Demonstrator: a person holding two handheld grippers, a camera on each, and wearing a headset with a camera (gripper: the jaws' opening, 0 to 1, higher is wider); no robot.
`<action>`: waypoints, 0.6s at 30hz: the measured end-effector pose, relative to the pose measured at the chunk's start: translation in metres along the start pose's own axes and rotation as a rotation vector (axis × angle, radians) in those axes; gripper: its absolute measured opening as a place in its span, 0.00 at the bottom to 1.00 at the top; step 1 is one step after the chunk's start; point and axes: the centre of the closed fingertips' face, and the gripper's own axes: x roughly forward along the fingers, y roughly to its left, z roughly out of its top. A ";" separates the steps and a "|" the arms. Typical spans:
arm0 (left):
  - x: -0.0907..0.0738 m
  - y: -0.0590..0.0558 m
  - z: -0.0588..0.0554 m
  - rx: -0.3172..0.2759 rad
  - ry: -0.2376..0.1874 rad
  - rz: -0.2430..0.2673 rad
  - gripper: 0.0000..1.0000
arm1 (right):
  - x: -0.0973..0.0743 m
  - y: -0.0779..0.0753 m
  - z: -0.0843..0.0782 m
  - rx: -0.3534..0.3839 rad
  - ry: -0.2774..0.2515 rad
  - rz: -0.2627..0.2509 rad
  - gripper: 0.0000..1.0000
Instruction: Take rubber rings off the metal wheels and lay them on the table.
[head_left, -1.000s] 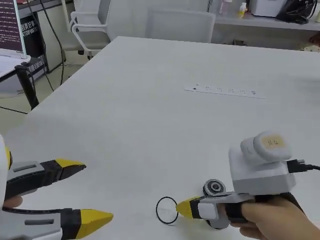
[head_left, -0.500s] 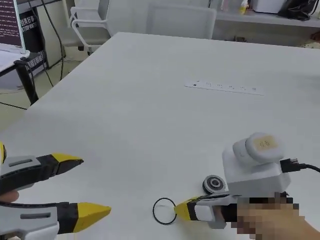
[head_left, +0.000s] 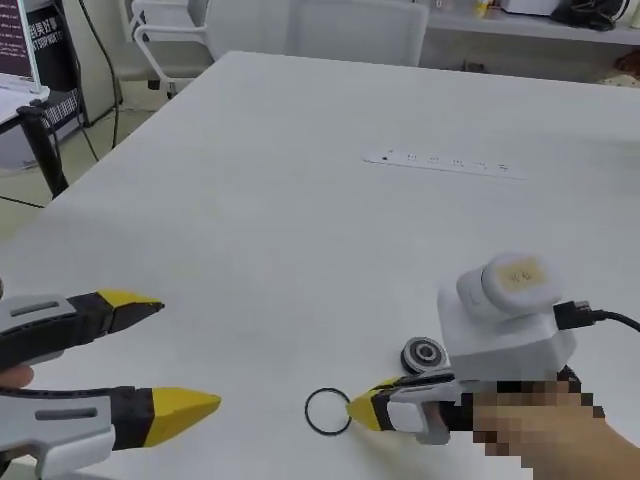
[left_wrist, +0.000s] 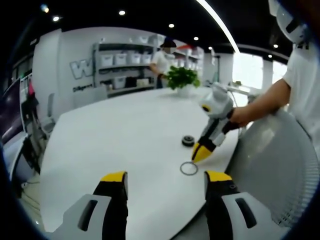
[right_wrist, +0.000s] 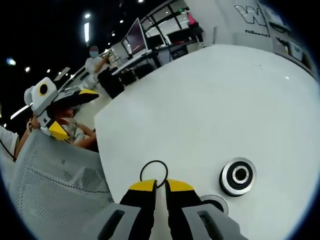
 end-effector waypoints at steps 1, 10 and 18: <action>0.000 0.000 0.000 0.000 -0.001 -0.001 0.63 | 0.000 0.000 0.001 0.004 -0.004 -0.004 0.07; -0.001 -0.001 0.001 0.006 -0.004 -0.006 0.63 | -0.014 0.001 0.013 -0.055 -0.026 -0.008 0.12; 0.001 0.000 0.007 0.027 -0.004 -0.021 0.64 | -0.036 0.014 0.037 -0.120 -0.078 0.029 0.22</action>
